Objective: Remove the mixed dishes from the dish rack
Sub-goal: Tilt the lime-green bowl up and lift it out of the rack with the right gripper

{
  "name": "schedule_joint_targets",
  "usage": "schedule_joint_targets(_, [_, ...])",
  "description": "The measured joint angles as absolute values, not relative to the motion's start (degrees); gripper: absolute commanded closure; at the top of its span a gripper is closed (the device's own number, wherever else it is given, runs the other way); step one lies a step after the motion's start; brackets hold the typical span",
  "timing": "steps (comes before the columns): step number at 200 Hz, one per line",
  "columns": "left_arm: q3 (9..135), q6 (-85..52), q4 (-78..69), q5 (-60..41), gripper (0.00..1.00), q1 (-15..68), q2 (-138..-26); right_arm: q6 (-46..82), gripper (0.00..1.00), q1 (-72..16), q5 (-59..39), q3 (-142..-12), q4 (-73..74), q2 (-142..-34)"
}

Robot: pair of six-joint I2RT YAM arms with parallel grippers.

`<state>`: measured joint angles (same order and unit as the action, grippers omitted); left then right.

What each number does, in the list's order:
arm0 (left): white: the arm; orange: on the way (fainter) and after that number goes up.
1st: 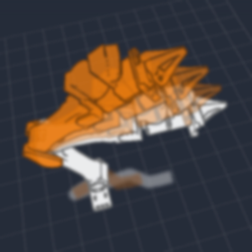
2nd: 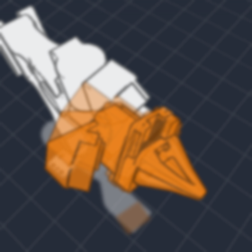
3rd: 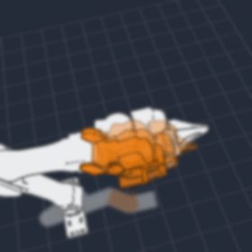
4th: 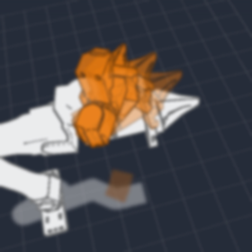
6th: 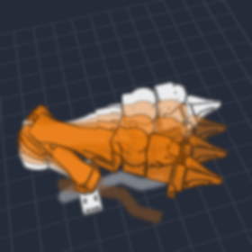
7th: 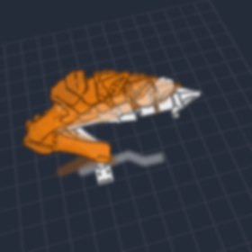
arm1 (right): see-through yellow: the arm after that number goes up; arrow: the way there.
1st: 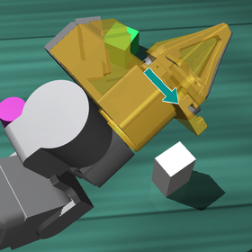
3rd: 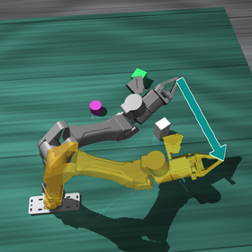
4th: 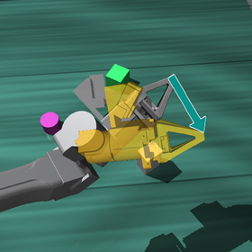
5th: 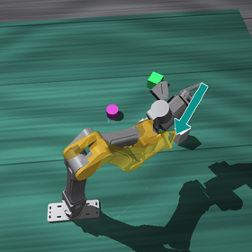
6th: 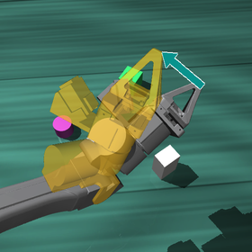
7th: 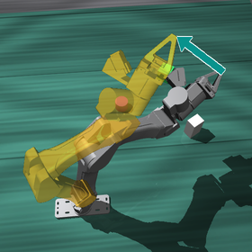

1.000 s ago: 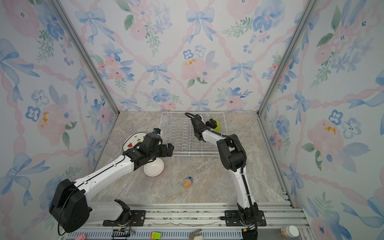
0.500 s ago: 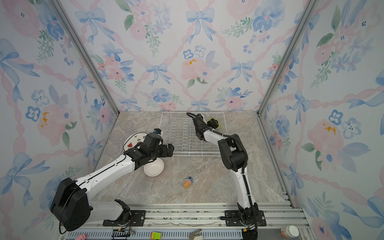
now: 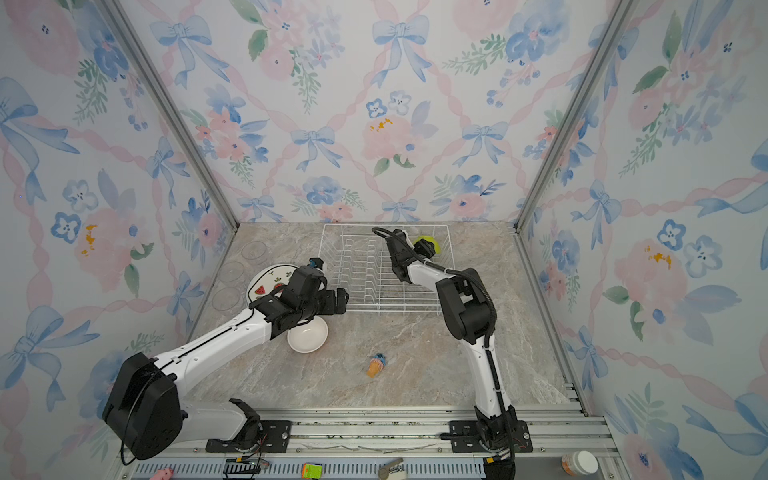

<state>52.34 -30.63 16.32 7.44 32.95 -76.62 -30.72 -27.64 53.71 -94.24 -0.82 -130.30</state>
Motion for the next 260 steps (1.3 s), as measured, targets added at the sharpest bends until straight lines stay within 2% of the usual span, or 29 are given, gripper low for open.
schedule_joint_targets(22, [52.5, -30.6, 16.3, 7.4, 0.02, 32.9, -76.9, -35.4, 0.52, -28.3, 56.1, -93.9, 3.3, -130.4])
schedule_joint_targets(71, [52.9, -30.6, 16.3, 7.4, 0.02, 32.9, -77.5, -40.1, 0.55, -29.0, 57.1, -93.9, 8.6, -130.6])
schedule_joint_targets(90, [52.9, -30.6, 16.3, 7.4, 0.02, 32.9, -77.5, -40.3, 0.57, -29.0, 57.1, -93.9, 9.2, -130.6])
schedule_joint_targets(137, [52.9, -30.6, 16.3, 7.4, 0.02, 32.9, -77.6, -40.8, 0.71, -28.9, 56.1, -93.9, 9.8, -130.7])
schedule_joint_targets(172, [53.3, -30.6, 16.3, 7.4, 0.02, 32.9, -78.5, -40.6, 0.74, -28.9, 55.5, -93.9, 10.1, -130.8])
schedule_joint_targets(218, [53.4, -30.6, 16.3, 7.4, 0.02, 32.9, -78.6, -39.2, 0.82, -28.9, 55.2, -93.6, 10.1, -130.8])
schedule_joint_targets(260, [53.4, -30.6, 16.3, 7.4, 0.02, 32.9, -78.6, -37.2, 0.84, -28.9, 55.4, -93.0, 10.9, -130.7])
